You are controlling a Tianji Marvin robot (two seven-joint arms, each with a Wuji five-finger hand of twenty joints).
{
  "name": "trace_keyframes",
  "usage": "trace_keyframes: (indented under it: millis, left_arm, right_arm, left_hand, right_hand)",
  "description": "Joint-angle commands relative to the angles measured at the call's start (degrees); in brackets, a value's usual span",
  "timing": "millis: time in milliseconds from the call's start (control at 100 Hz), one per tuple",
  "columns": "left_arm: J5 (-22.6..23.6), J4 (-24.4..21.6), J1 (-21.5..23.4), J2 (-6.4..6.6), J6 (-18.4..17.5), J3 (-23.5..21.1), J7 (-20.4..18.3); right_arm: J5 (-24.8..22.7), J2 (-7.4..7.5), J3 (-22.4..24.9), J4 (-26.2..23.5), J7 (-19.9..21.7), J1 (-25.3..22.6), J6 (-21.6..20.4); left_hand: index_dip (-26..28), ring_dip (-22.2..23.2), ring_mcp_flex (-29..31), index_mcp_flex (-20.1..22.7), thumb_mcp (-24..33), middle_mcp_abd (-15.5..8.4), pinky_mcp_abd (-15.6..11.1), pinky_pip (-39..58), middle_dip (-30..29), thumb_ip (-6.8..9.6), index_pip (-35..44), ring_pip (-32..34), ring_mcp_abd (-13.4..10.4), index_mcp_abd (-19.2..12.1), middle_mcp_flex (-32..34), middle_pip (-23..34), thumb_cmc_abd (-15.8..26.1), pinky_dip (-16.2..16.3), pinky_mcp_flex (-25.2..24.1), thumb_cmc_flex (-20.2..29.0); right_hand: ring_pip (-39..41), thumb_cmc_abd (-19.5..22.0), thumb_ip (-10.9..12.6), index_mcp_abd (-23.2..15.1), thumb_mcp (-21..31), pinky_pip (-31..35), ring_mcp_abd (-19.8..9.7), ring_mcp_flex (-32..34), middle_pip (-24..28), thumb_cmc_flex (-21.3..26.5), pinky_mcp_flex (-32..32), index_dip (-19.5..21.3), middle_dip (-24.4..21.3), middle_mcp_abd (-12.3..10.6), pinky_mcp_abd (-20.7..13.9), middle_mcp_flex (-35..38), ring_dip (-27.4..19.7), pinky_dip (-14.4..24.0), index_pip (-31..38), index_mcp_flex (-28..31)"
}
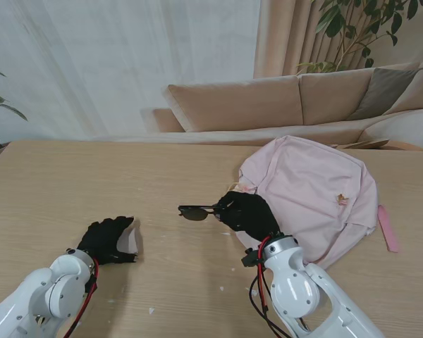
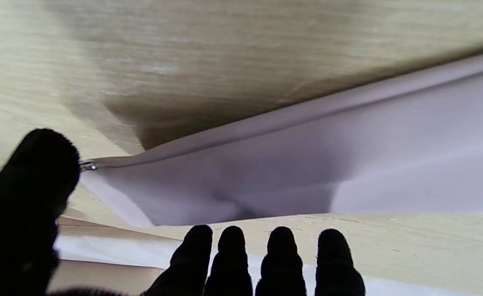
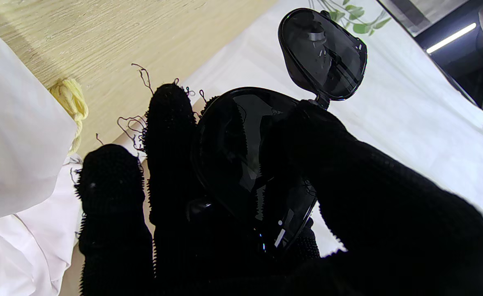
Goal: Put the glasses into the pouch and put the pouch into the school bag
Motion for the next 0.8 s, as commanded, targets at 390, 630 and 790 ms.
trace_keyframes:
  millis: [390, 630, 790]
  left_arm:
    - [-2.55, 1.39, -0.87, -0.68, 1.82, 1.60, 0.02]
    - [-3.40, 1.28, -0.69, -0.88, 2.25, 1.73, 0.76]
    - [-5.23, 1.28, -0.46, -1.17, 1.60, 1.46, 1.81]
  right_arm:
    - [0.33, -0.08, 0.16, 0.02, 0.96, -0.62, 0.04]
    - [0.43, -0.10, 0.15, 0.16, 0.97, -0.57, -0.01]
    - [0.48, -0.10, 0.02, 0.30, 1.00, -0.47, -0.03]
  left_hand:
    - [15.99, 3.17, -0.60, -0.88, -2.93, -1.41, -0.65, -0.08, 4.80, 0.43, 16.45, 2.06, -1.58, -1.48, 0.64, 5.80, 1.80, 2.98, 1.05, 4.78]
    - [38.62, 4.68, 1.02, -2.70, -3.67, -1.12, -0.32, 0.79, 7.58, 1.58, 23.83, 3.88, -1.55, -2.70, 1.11, 8.06, 2.91, 4.42, 2.71, 9.60]
    - [51.04, 7.48, 3.77, -3.29, -4.29, -1.44, 0.40, 2.31, 10.85, 2.57, 26.28, 7.82, -0.61, -4.31, 2.84, 15.62, 4.98, 5.97, 4.89, 12.60]
  right_hand:
    - [1.38, 1.97, -0.72, -2.55, 3.81, 1.70, 0.68, 2.14, 1.53, 4.09, 0.14, 2.05, 0.45, 1.09, 0.70, 2.79, 1.25, -0.35, 6.08, 4.81]
    - [1.34, 1.99, -0.73, -2.42, 3.79, 1.72, 0.66, 2.01, 1.56, 4.08, 0.09, 2.05, 0.47, 1.09, 0.63, 2.69, 1.22, -0.33, 6.06, 4.78]
    - [1.38, 2.02, -0.73, -2.51, 3.79, 1.74, 0.69, 2.05, 1.62, 4.07, 0.03, 2.06, 0.46, 1.12, 0.60, 2.75, 1.23, -0.31, 6.05, 4.78]
